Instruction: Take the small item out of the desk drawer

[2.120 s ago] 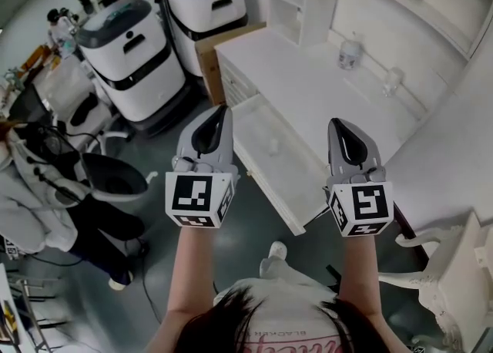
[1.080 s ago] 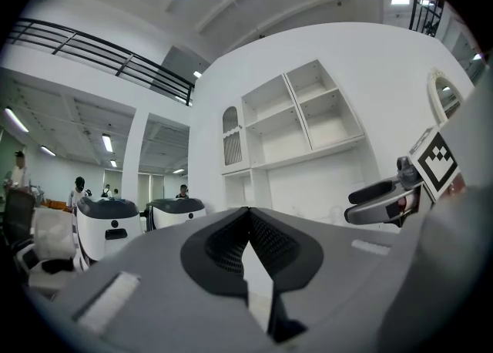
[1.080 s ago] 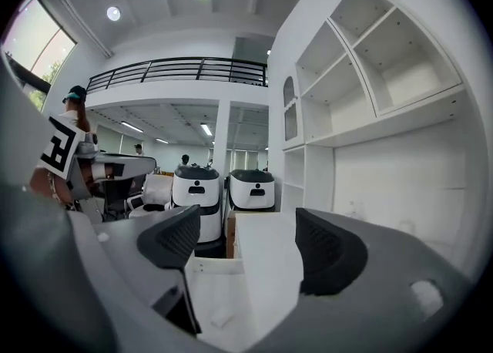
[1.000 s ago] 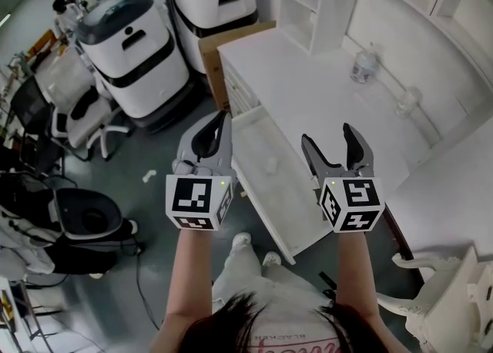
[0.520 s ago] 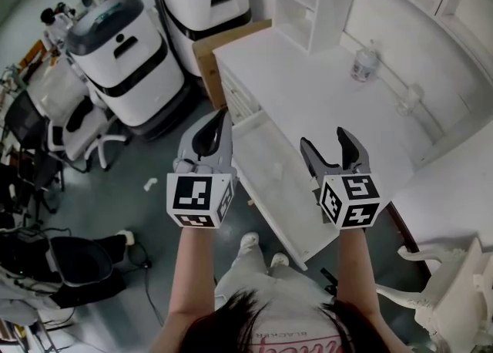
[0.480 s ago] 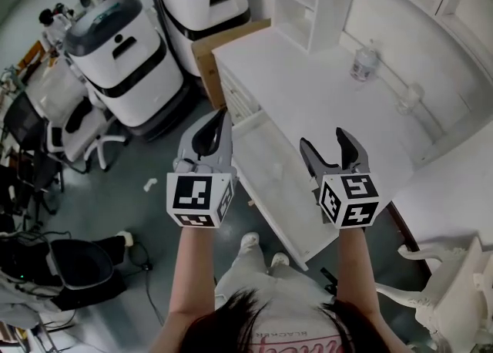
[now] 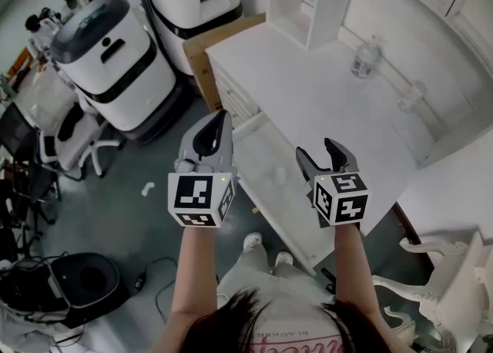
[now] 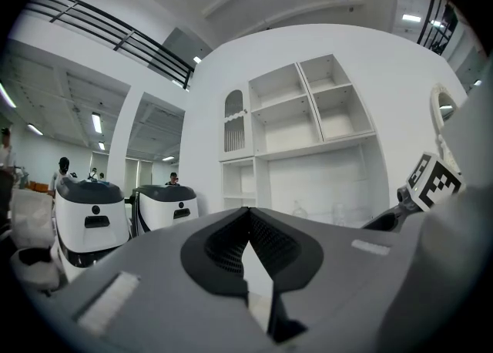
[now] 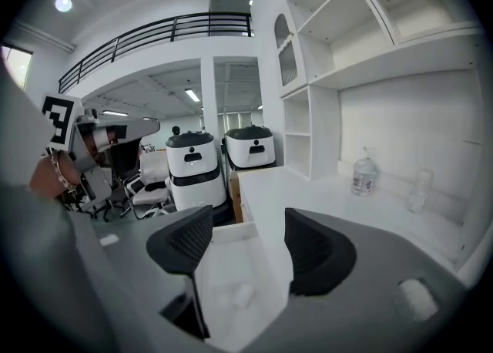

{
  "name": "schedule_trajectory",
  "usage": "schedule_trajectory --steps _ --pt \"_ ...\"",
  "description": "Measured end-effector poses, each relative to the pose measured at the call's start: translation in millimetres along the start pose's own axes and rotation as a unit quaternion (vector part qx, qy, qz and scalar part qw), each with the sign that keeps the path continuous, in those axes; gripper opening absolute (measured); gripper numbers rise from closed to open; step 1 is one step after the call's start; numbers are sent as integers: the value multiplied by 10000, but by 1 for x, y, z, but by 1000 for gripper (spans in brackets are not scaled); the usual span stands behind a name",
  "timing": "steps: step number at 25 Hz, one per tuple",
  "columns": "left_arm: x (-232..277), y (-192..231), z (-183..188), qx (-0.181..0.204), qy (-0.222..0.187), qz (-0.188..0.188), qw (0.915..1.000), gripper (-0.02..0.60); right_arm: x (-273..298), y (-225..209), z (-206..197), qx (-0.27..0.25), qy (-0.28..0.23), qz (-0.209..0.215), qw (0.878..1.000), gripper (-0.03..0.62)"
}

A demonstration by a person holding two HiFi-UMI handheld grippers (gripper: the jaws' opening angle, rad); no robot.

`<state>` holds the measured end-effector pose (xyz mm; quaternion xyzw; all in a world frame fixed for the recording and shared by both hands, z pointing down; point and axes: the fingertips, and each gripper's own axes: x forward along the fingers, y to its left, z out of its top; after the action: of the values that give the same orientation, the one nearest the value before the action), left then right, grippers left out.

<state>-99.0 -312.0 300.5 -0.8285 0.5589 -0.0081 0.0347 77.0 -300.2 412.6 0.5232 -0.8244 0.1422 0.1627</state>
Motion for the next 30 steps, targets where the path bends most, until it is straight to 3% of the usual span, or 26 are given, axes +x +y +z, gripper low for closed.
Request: schedule_trajectory --steps 13,30 --pt "24 19 -21 -114 196 -141 9996 11 55 7 -61 328 1114 13 9932 270" --pt "47 26 -57 -246 520 -454 9973 11 89 10 -146 961 2323 -146 9678 258"
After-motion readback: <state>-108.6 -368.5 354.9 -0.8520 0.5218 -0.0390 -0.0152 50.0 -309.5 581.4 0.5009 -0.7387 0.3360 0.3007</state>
